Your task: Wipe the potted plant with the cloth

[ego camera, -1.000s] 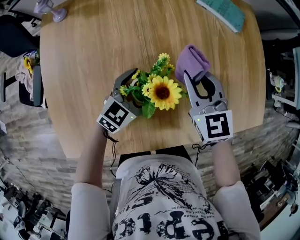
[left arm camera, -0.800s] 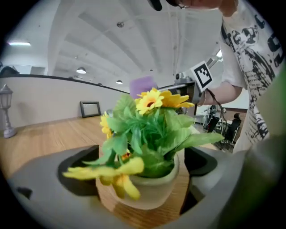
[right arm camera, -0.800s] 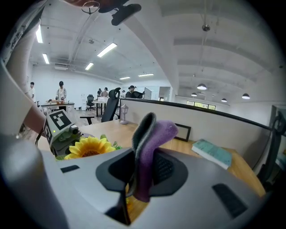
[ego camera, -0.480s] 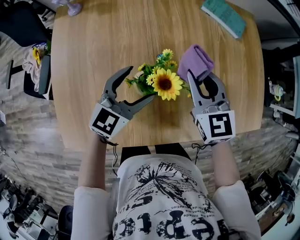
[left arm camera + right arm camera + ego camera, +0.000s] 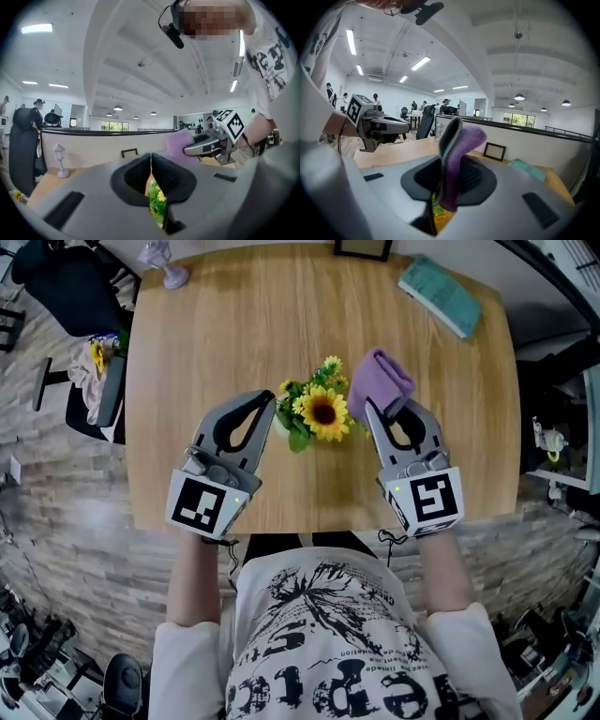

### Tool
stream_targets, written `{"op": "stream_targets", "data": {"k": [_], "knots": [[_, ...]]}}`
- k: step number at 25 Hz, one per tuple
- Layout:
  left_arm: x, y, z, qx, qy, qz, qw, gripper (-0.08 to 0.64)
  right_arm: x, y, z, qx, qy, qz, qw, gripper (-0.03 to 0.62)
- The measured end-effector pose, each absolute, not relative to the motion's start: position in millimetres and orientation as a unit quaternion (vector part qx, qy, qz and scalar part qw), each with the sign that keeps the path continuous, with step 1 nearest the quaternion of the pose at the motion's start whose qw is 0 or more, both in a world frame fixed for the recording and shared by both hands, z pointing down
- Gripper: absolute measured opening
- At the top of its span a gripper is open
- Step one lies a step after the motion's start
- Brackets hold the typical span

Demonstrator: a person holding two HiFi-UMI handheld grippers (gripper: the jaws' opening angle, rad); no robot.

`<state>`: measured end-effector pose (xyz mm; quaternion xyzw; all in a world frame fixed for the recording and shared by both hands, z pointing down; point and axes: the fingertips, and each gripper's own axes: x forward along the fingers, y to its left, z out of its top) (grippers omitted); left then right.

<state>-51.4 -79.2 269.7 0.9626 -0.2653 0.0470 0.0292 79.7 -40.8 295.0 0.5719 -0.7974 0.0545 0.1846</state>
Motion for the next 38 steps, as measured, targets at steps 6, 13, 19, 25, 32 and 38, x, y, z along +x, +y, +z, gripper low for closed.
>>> {"op": "stream_targets", "data": {"k": [6, 13, 19, 25, 32, 38], "knots": [[-53.4, -70.0, 233.5, 0.957, -0.285, 0.050, 0.016, 0.005, 75.1, -31.8, 261.0, 0.567, -0.807, 0.033, 0.161, 0.074], [-62.5, -74.3, 211.7, 0.950, -0.309, 0.038, 0.022, 0.005, 75.7, -31.8, 243.1, 0.568, -0.809, 0.014, 0.147, 0.069], [-54.9, -69.9, 211.1, 0.951, -0.305, 0.050, 0.011, 0.003, 75.7, -33.9, 231.7, 0.573, -0.808, 0.003, 0.139, 0.067], [-50.2, -70.5, 211.1, 0.952, -0.301, 0.059, 0.008, 0.003, 78.6, -37.1, 230.8, 0.583, -0.801, -0.001, 0.136, 0.064], [-48.3, -71.8, 205.4, 0.952, -0.300, 0.053, 0.001, 0.003, 77.0, -37.1, 228.5, 0.583, -0.803, 0.002, 0.125, 0.064], [-48.9, -72.3, 211.1, 0.952, -0.299, 0.057, 0.022, 0.003, 72.7, -35.9, 225.5, 0.586, -0.801, 0.006, 0.120, 0.065]]}}
